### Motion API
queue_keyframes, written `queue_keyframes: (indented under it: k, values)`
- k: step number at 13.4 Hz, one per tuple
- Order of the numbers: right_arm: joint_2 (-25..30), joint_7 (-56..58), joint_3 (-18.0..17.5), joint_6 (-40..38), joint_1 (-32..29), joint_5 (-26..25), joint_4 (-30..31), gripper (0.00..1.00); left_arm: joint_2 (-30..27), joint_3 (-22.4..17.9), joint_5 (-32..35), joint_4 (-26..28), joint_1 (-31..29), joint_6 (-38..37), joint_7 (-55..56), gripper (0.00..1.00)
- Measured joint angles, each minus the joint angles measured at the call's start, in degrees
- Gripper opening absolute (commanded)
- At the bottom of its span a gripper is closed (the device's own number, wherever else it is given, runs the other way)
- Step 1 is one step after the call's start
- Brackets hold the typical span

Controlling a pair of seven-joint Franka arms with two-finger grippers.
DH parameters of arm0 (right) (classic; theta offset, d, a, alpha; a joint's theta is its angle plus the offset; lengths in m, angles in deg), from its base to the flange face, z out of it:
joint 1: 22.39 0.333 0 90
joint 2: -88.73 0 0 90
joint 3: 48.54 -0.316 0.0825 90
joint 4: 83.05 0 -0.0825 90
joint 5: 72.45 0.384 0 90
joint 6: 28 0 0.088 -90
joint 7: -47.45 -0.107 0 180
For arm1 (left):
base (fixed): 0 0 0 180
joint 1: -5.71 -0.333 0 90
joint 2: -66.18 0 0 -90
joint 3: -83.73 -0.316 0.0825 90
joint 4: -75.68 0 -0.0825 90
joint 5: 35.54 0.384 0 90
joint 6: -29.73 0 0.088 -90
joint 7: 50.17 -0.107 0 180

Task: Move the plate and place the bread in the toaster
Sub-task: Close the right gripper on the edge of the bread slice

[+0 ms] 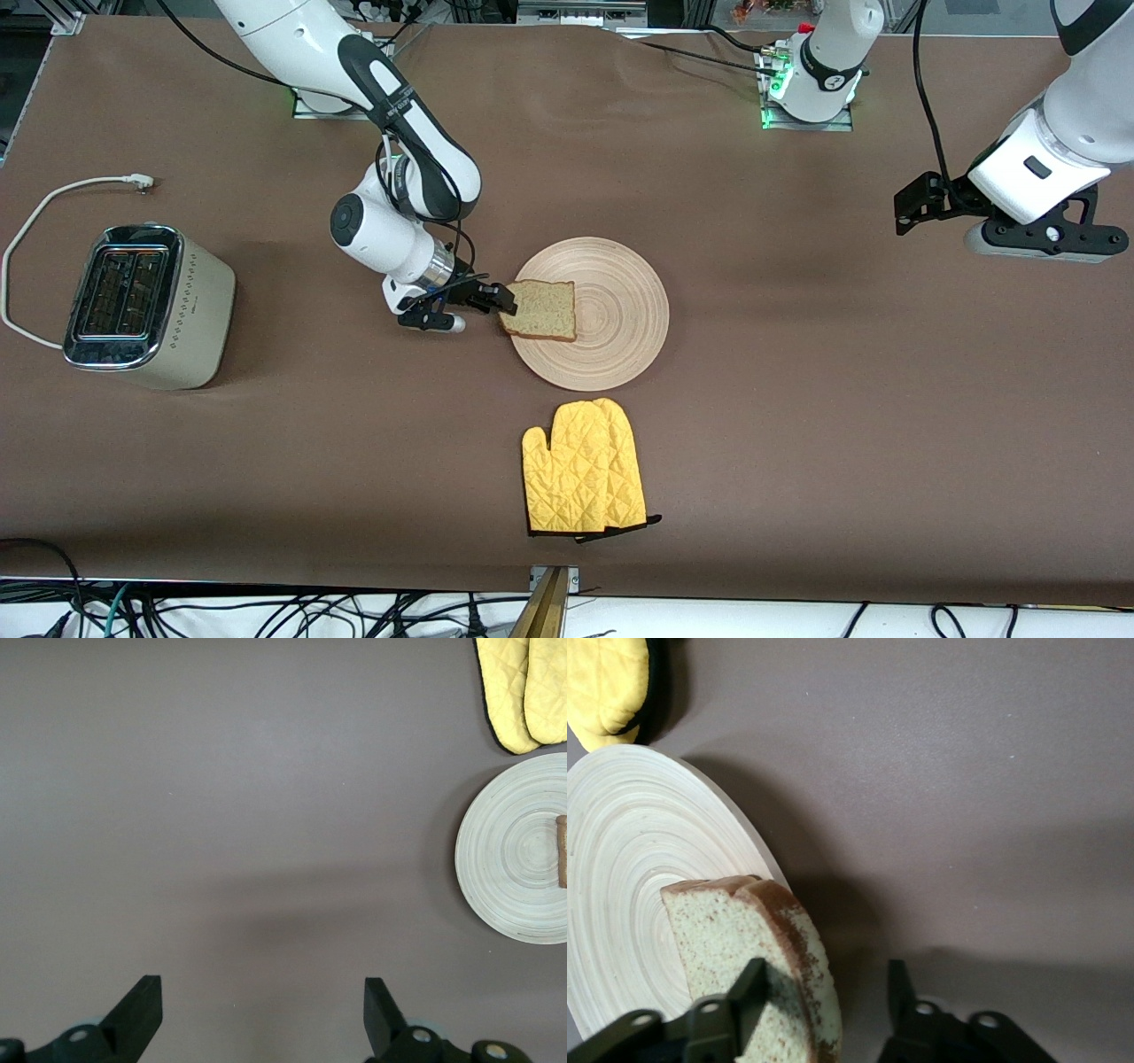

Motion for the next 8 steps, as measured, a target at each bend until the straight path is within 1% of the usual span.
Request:
queue_keyframes:
  k: [2,5,7,8]
  values:
    - [0.00,-0.01,-0.14,0.00,0.01,0.22,-0.19,0.37,0.00,0.00,0.00,0.00,0.00,-0.02,0.00,1.00]
    - [0.00,-0.06,-0.33,0.00,0.11,0.49,-0.62,0.18,0.00,-0.01,-0.03,0.00,0.00,-0.06,0.00,1.00]
    - [0.01,-0.16,-0.42,-0.01,0.21,0.91,-0.92,0.00,0.00,-0.01,-0.03,0.00,0.00,-0.07,0.00,1.00]
    - [0.00,-0.16,-0.43,-0.01,0.24,1.36,-0.96,0.00,0.00,-0.02,-0.03,0.00,-0.01,-0.08,0.00,1.00]
